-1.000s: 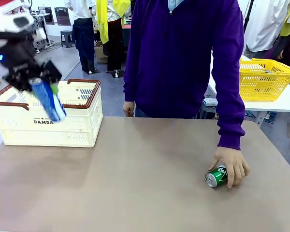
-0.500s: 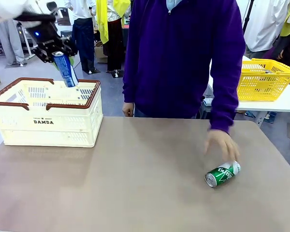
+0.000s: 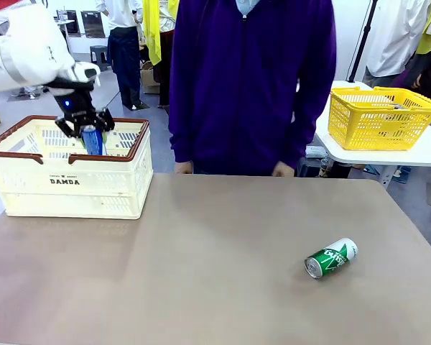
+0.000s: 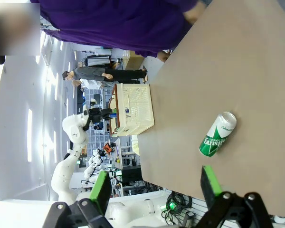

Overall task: Place the drinks into the Shopping basket.
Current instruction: Pick up one drink and place it into the Shopping basket.

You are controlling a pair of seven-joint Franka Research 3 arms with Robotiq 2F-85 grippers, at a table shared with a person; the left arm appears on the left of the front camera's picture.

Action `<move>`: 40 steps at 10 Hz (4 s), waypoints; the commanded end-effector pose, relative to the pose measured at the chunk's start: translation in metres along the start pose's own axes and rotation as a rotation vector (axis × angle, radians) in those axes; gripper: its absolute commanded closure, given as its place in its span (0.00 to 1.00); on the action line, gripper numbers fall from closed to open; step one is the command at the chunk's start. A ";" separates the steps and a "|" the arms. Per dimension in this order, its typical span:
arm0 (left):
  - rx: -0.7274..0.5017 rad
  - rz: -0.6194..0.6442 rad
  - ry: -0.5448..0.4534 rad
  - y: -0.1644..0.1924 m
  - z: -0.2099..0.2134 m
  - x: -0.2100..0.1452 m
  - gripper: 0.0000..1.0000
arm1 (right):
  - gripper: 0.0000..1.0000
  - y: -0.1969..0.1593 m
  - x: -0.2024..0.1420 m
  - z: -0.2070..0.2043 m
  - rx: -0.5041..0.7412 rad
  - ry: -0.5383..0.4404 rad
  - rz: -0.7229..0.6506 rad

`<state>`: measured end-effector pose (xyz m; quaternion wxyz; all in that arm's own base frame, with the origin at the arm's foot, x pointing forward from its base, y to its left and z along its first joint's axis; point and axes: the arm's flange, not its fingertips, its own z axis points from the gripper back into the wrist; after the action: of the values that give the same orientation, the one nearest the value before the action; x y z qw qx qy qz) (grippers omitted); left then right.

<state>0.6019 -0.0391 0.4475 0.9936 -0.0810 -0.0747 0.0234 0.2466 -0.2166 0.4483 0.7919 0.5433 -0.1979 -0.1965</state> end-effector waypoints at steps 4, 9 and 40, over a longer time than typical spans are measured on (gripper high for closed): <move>0.064 0.010 0.044 0.009 -0.025 -0.027 1.00 | 0.00 0.004 0.001 0.002 0.015 -0.004 0.000; 0.041 0.008 -0.032 0.006 0.004 -0.029 0.00 | 0.00 0.004 0.001 0.002 0.015 -0.004 0.000; -0.836 -0.084 0.069 0.103 0.126 -0.294 0.00 | 0.00 0.092 -0.024 -0.167 -0.662 0.555 0.599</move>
<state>0.2896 0.0658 0.5099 0.8807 -0.4680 -0.0449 -0.0575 0.3234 -0.0072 0.4732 0.9641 0.2308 -0.0480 0.1224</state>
